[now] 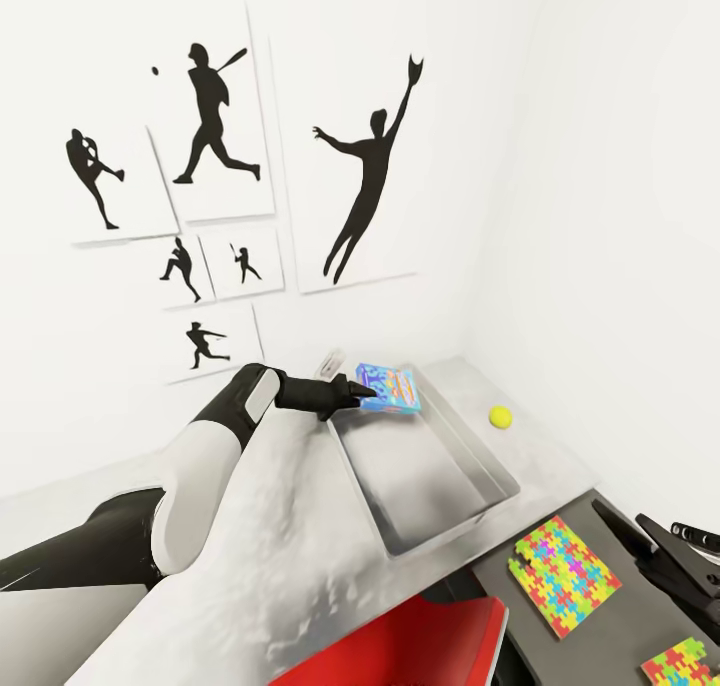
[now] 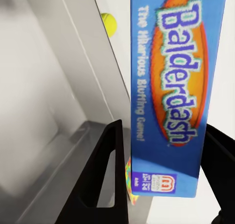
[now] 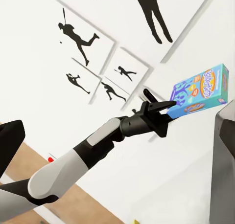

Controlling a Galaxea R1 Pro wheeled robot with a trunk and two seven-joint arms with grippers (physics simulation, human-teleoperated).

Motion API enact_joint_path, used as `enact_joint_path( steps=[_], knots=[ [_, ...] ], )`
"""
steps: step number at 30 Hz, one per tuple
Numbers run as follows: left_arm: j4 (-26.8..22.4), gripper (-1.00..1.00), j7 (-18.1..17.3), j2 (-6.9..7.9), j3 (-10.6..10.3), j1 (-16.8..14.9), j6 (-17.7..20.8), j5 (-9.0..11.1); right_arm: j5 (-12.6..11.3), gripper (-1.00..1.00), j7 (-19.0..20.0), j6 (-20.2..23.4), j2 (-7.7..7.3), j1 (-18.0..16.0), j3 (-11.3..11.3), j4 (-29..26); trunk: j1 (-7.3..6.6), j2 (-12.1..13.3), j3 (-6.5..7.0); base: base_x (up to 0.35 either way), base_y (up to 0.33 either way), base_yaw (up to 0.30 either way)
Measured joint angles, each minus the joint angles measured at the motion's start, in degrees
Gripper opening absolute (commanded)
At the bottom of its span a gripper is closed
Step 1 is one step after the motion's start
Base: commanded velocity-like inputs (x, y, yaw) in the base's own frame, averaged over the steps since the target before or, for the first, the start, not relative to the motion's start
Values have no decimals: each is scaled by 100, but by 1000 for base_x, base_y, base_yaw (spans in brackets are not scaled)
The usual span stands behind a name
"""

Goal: Put all the toys in the child's room - the three board games (two on the bed and one on the table), the two jigsaw puzzles on the table, and the tennis ball on the table - inside the toy box on the table in the child's room.

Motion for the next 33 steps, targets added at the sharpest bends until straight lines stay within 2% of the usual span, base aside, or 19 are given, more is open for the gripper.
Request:
enact_joint_path(
  steps=[33],
  knots=[
    [72,-100,4,7,0,3,-1,37,5,100,13,-32,0,0,-13,0,0,-1,-313,0,0,0]
  ],
)
